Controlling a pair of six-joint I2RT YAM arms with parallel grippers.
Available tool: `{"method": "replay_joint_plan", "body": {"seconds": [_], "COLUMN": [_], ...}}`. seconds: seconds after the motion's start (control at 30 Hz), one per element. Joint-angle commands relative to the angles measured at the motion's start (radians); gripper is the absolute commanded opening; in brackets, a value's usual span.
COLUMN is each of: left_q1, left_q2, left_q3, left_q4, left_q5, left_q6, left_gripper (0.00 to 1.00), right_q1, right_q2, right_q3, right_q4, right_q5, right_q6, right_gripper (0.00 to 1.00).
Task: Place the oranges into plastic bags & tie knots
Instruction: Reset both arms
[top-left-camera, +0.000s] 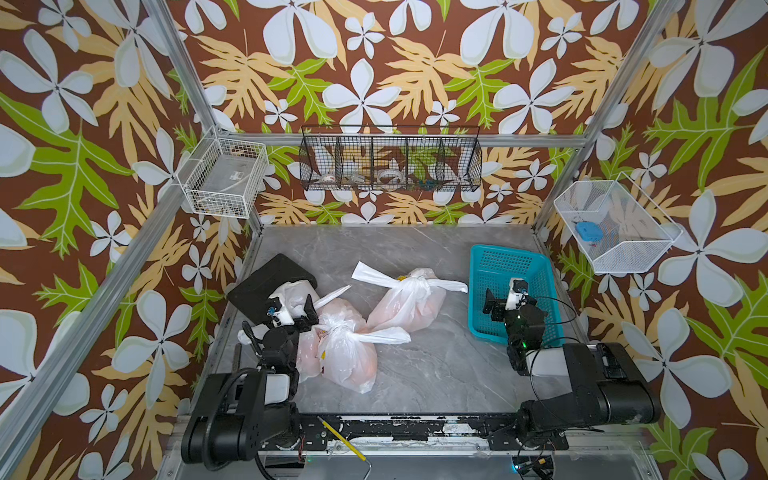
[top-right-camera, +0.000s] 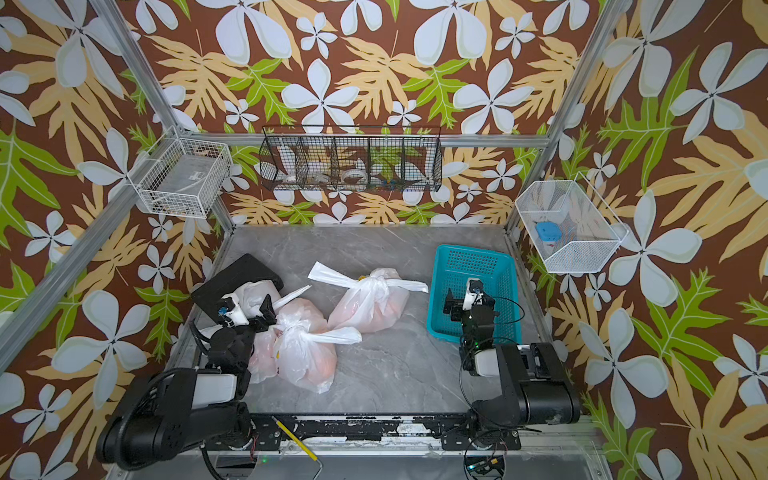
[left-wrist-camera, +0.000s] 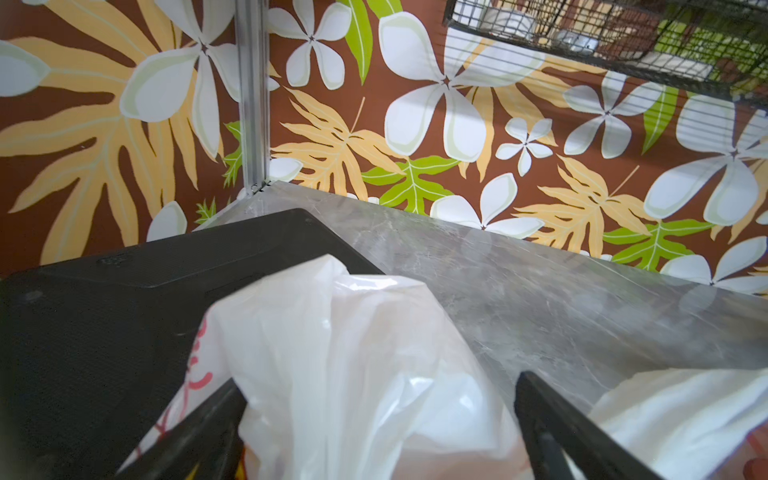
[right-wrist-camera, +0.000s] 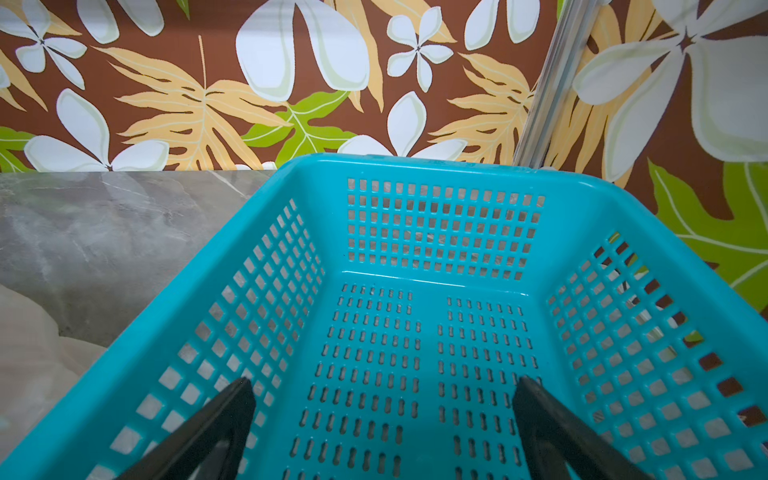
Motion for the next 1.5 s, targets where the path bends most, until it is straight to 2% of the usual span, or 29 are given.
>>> {"method": "replay_joint_plan", "body": {"seconds": [0.0, 0.07, 0.13, 0.23, 1.17, 1.4, 1.47], "left_q1": [-0.002, -0.003, -0.003, -0.033, -0.038, -0.038, -0.038], "left_q2": [0.033, -0.009, 0.036, 0.016, 0.026, 0.025, 0.026], "left_q3": [-0.013, 0.017, 0.055, 0.116, 0.113, 0.113, 0.113], "left_q4": [0.207, 0.07, 0.075, -0.084, -0.057, -0.056, -0.056], "left_q5": [0.034, 0.016, 0.018, -0.021, -0.027, -0.028, -0.027], "left_q6": [0.024, 0.026, 0.014, 0.037, 0.04, 0.04, 0.04], "left_gripper": [1.0, 1.0, 1.0, 1.0, 1.0, 1.0, 1.0], "right_q1": [0.001, 0.001, 0.0, 0.0, 0.012, 0.012, 0.011], "right_q2": [0.001, 0.001, 0.003, 0.0, -0.002, -0.033, -0.026], "right_q3": [0.003, 0.005, 0.004, 0.001, 0.001, -0.116, -0.099], "right_q4": [0.003, 0.002, 0.002, 0.004, 0.004, 0.177, 0.153], "right_q5": [0.007, 0.008, 0.009, 0.009, 0.031, 0.078, 0.082], "right_q6": [-0.004, -0.004, -0.004, -0.005, -0.01, 0.007, 0.009], "right_gripper": [0.99, 0.99, 0.99, 0.99, 0.99, 0.99, 0.99]}}
